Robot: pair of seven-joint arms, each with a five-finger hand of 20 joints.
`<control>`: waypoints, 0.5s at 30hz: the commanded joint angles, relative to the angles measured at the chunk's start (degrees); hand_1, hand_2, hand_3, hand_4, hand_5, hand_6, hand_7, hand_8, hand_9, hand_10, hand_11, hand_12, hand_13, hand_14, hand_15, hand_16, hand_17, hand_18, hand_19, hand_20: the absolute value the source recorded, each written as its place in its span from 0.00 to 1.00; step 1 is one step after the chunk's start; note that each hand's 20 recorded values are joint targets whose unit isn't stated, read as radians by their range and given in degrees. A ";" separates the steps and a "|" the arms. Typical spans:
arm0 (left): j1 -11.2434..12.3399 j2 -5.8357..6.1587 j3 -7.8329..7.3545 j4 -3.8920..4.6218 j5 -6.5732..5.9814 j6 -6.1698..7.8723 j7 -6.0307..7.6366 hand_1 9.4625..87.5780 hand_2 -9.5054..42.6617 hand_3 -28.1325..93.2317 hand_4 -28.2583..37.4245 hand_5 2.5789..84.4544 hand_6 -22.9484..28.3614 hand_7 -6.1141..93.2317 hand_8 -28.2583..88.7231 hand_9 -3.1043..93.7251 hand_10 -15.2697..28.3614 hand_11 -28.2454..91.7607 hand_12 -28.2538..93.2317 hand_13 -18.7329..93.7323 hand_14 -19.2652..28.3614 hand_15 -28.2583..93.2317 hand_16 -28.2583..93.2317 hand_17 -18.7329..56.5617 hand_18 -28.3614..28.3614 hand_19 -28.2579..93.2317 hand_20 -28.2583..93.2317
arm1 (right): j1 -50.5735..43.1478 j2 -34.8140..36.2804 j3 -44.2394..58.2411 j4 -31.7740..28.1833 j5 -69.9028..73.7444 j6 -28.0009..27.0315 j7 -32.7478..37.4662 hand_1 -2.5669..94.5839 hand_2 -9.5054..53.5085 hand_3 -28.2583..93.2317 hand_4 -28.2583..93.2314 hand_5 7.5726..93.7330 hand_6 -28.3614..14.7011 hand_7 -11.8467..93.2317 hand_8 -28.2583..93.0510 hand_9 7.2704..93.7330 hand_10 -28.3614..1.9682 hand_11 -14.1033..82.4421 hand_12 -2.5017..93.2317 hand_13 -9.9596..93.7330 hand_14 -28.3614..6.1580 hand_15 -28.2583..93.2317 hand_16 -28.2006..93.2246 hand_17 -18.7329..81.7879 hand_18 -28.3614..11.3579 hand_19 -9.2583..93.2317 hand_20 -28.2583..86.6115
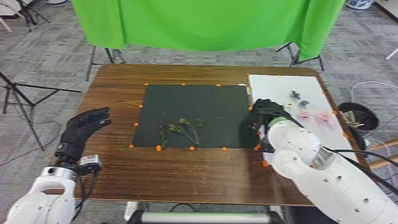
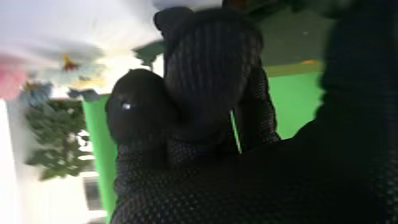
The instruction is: Arrange flowers
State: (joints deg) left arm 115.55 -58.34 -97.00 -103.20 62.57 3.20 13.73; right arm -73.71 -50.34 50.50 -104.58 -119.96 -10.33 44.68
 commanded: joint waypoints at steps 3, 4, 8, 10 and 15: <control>-0.21 -0.74 0.27 0.43 0.17 -0.96 -0.61 0.39 0.00 0.75 0.22 0.55 0.45 0.28 0.17 0.47 0.62 0.42 0.36 0.50 0.74 0.46 0.24 0.37 0.74 0.39 0.43 | -5.11 -1.19 0.31 2.63 6.30 6.99 -1.92 0.52 0.00 0.72 0.12 0.66 0.58 0.24 0.19 0.91 0.38 0.32 0.21 1.00 0.73 0.65 0.40 0.94 0.63 0.89 0.53; -0.24 -0.76 0.30 0.44 0.17 -0.97 -0.70 0.39 0.00 0.75 0.22 0.55 0.45 0.28 0.17 0.47 0.62 0.42 0.36 0.50 0.74 0.46 0.24 0.37 0.74 0.39 0.43 | -5.38 -1.44 0.25 3.02 6.50 7.81 -1.94 0.54 0.00 0.72 0.12 0.67 0.58 0.25 0.19 0.92 0.39 0.33 0.21 1.00 0.73 0.65 0.40 0.94 0.64 0.88 0.53; -0.38 -0.90 0.30 0.51 0.36 -1.10 -0.67 0.40 0.00 0.75 0.22 0.55 0.45 0.28 0.17 0.47 0.62 0.42 0.36 0.50 0.74 0.46 0.24 0.37 0.74 0.39 0.43 | -6.05 -1.71 -0.67 4.40 5.99 10.68 -2.30 0.64 0.00 0.66 0.14 0.71 0.57 0.26 0.30 0.96 0.44 0.27 0.29 1.00 0.74 0.65 0.38 0.95 0.64 0.86 0.56; -0.41 -0.94 0.25 0.55 0.44 -1.15 -0.69 0.40 0.00 0.75 0.22 0.55 0.45 0.28 0.17 0.47 0.61 0.42 0.36 0.50 0.74 0.45 0.24 0.37 0.74 0.39 0.43 | -6.32 -1.67 -1.29 4.93 5.91 12.41 -2.46 0.93 0.00 0.11 0.50 0.75 0.53 0.27 0.39 0.99 0.50 0.23 0.34 1.00 0.75 0.66 0.38 0.96 0.65 0.82 0.62; -0.64 -1.01 0.29 0.57 0.51 -1.16 -1.04 0.40 0.00 0.75 0.22 0.55 0.45 0.28 0.17 0.47 0.61 0.42 0.36 0.50 0.74 0.46 0.24 0.37 0.74 0.39 0.43 | -6.84 -1.43 -2.82 5.70 4.99 16.38 -3.22 1.00 0.00 0.04 0.63 0.80 0.52 0.34 0.43 1.00 0.54 0.28 0.37 1.00 0.77 0.66 0.37 0.97 0.66 0.81 0.65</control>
State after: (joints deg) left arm 115.02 -58.73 -96.92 -102.97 62.75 2.70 13.55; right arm -76.28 -51.37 51.82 -101.93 -114.87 4.69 41.99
